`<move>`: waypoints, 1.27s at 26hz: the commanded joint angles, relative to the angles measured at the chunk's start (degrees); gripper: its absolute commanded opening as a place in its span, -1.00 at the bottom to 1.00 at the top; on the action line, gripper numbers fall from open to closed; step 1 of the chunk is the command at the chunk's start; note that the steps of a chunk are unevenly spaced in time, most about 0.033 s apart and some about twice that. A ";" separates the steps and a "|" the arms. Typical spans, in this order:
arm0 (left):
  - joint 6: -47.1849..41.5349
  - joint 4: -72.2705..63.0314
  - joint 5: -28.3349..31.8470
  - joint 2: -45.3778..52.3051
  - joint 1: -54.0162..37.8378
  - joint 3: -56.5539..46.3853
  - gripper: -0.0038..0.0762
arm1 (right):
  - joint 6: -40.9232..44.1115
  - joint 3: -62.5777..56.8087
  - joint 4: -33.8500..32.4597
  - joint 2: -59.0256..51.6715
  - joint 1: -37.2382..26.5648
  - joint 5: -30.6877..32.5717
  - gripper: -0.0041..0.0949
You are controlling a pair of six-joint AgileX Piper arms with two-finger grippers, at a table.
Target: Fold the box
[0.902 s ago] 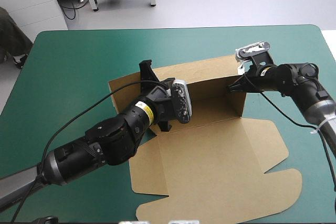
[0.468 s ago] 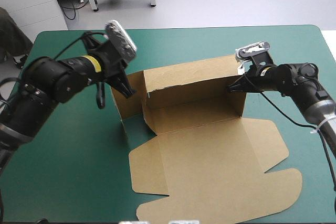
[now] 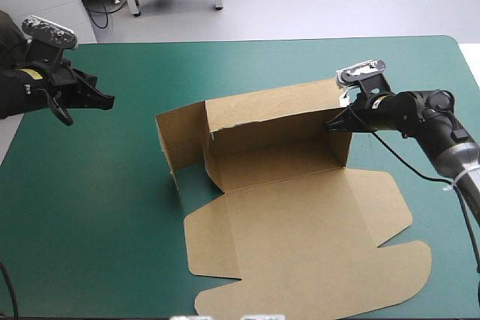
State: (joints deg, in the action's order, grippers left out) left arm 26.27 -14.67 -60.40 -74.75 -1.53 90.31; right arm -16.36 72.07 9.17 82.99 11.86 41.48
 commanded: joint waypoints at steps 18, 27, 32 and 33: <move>-2.10 1.55 13.43 16.93 -1.48 -26.68 -0.99 | 1.92 2.19 0.10 -1.95 -0.13 -1.47 -0.96; -2.38 1.58 16.61 17.03 -1.48 -27.56 -0.99 | 2.68 14.03 -0.38 0.56 -0.13 20.54 -0.96; -2.38 1.71 16.61 17.03 -1.48 -27.56 -0.99 | 1.91 17.78 0.11 6.92 -0.13 29.68 -0.96; -2.38 1.71 16.61 17.03 -1.48 -27.56 -0.99 | 1.66 17.92 0.11 8.55 -0.13 29.58 -0.96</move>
State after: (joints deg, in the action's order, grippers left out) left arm 24.43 -12.27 -47.35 -58.72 -2.89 61.19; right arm -13.18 88.27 9.27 90.70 11.86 67.38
